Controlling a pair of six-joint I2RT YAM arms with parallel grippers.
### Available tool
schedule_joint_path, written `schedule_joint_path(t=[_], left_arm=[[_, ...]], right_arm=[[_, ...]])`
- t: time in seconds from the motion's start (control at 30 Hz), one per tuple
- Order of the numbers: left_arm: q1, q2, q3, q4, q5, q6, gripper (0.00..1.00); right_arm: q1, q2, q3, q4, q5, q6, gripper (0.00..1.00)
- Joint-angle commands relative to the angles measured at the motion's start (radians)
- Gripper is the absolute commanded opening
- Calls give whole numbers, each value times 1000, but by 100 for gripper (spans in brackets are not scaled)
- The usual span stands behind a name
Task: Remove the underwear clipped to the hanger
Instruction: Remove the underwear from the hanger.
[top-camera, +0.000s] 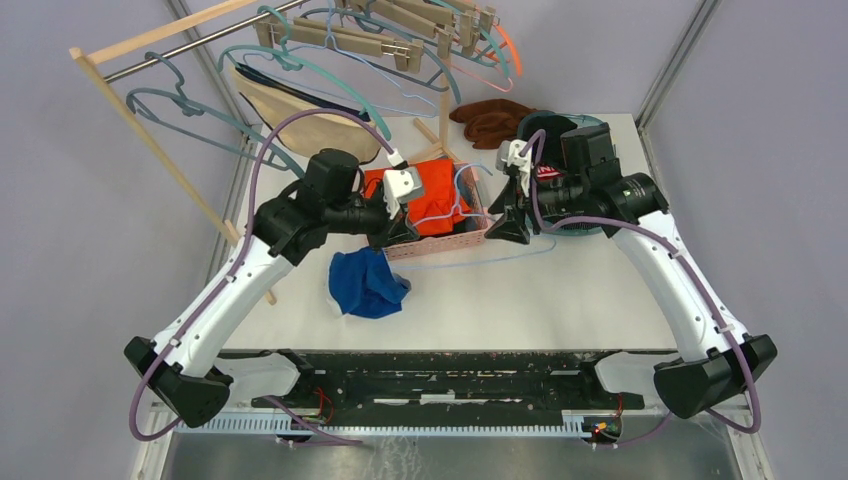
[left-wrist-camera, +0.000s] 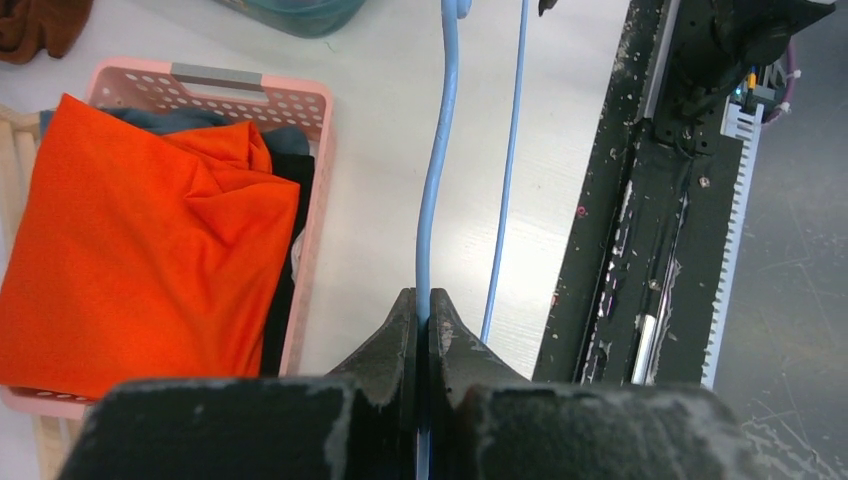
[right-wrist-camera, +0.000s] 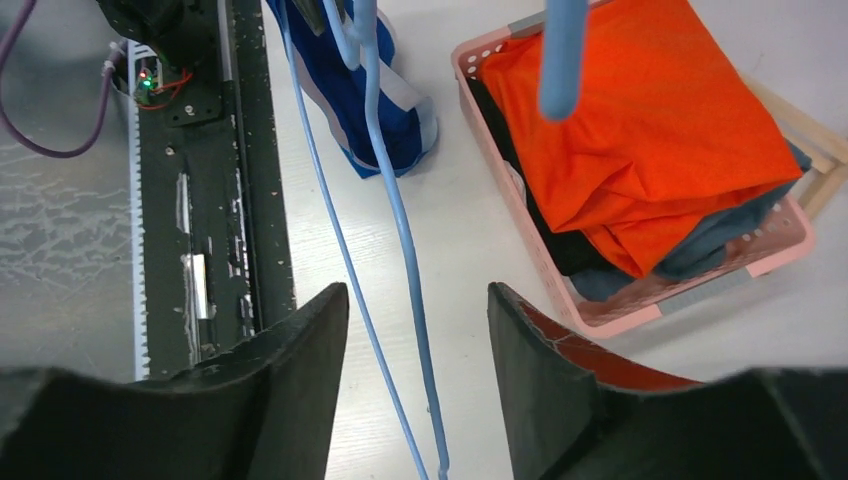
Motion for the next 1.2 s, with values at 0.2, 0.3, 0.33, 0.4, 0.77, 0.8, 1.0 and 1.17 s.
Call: schedule_joint_path(t=[0.2, 0.3, 0.33, 0.4, 0.77, 0.8, 1.0, 1.17], left_arm=[[-7, -51, -33, 33, 80, 51, 3], [-8, -70, -45, 37, 106, 57, 3], [-7, -77, -50, 37, 110, 61, 3], [-6, -93, -64, 41, 105, 74, 3], [0, -178, -107, 47, 11, 110, 74], [0, -189, -105, 41, -10, 119, 80], [0, -275, -88, -31, -194, 222, 94], [0, -304, -77, -195, -357, 345, 97]], right_arm=[[13, -30, -75, 126, -88, 34, 3], [11, -59, -97, 145, -76, 34, 1], [10, -67, -103, 149, -76, 35, 1], [2, -85, -105, 147, -80, 34, 1], [-125, -179, -125, 105, -169, -22, 1], [-134, -184, -121, 92, -175, -33, 1], [-162, -217, -112, 19, -196, -98, 1], [-175, -237, -89, -29, -228, -125, 1]])
